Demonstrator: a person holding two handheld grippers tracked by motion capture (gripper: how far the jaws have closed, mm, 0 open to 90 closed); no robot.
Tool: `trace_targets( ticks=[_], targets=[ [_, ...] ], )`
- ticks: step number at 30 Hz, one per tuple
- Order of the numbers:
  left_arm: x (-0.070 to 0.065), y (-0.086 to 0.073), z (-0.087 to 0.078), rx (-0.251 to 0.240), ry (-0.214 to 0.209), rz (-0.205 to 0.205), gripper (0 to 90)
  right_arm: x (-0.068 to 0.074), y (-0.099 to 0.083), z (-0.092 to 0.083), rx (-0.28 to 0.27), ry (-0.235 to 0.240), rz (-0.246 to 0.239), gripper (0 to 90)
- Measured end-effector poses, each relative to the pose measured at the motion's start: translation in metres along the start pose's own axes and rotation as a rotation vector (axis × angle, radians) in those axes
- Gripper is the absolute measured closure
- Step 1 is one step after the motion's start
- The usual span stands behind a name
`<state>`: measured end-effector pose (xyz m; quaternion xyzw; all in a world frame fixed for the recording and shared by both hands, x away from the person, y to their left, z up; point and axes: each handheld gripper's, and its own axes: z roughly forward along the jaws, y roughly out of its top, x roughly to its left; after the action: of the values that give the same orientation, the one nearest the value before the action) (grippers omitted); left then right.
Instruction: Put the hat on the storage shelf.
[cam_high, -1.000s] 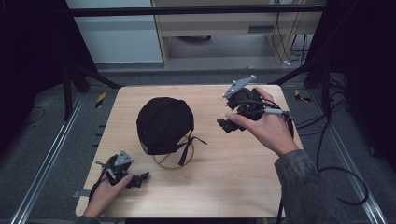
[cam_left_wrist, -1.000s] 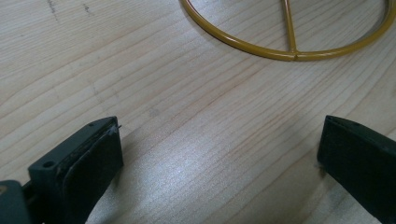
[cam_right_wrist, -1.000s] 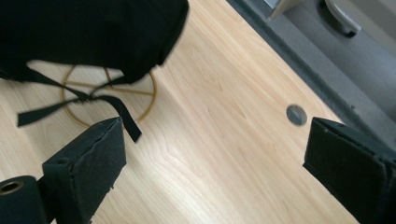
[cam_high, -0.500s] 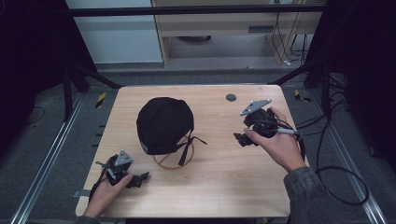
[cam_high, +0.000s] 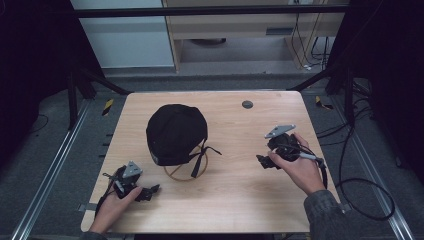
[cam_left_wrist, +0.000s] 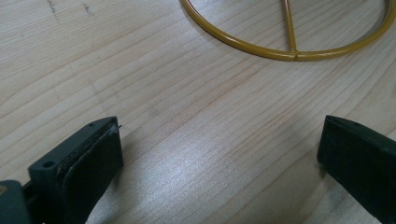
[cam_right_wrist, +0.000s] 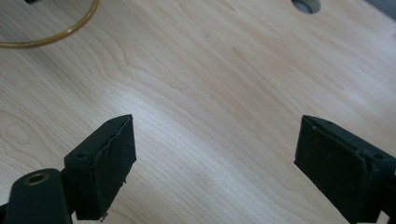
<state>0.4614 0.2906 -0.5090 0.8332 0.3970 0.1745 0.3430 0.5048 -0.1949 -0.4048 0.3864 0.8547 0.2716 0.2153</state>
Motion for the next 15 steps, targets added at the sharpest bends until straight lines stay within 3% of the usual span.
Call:
trace_targets(
  ticks=[15],
  targets=[
    [0.0,0.0,0.0,0.0,0.001,-0.001,0.0,0.003,-0.044,0.035,-0.005,0.021,0.114,13.1]
  ],
)
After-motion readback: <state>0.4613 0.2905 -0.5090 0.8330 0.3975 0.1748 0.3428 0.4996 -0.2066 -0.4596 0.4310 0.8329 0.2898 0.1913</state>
